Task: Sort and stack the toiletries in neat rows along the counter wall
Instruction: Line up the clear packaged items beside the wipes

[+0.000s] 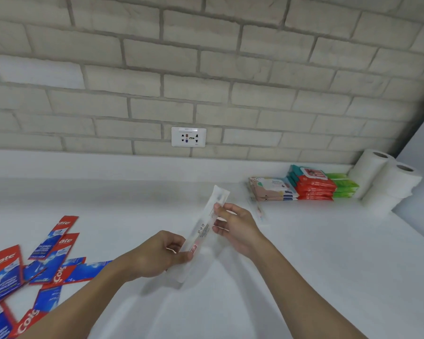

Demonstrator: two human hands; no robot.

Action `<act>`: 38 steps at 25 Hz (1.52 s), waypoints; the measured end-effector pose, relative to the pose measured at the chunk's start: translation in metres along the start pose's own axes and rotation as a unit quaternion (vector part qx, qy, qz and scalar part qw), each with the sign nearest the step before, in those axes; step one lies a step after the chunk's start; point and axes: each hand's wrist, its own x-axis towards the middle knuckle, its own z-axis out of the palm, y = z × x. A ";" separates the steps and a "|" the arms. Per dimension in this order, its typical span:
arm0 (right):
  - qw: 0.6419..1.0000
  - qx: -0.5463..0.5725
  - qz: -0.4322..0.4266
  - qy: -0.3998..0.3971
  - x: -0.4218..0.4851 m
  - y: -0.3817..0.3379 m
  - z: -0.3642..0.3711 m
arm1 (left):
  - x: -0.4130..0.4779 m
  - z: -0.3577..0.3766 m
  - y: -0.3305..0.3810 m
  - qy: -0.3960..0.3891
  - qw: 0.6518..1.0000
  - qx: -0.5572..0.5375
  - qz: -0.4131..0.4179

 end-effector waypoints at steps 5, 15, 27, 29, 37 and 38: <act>1.000 0.004 -0.017 0.000 0.036 -0.025 -0.027 | 0.032 0.002 0.013 0.010 1.000 0.006 -0.003; 0.984 -0.146 -0.053 0.087 0.128 -0.053 -0.089 | 0.125 0.049 0.025 0.129 0.989 -0.063 0.020; 0.891 -0.447 -0.070 0.036 0.207 -0.058 -0.123 | 0.224 0.103 0.034 0.247 0.968 0.037 -0.004; 0.868 -0.490 -0.079 0.029 0.217 -0.053 -0.122 | 0.234 0.107 0.031 0.260 0.963 0.068 -0.014; 0.819 -0.566 -0.087 0.036 0.240 -0.038 -0.122 | 0.251 0.112 0.028 0.231 0.957 0.174 0.027; 0.814 -0.572 -0.094 0.037 0.241 -0.038 -0.121 | 0.252 0.113 0.026 0.217 0.955 0.200 0.029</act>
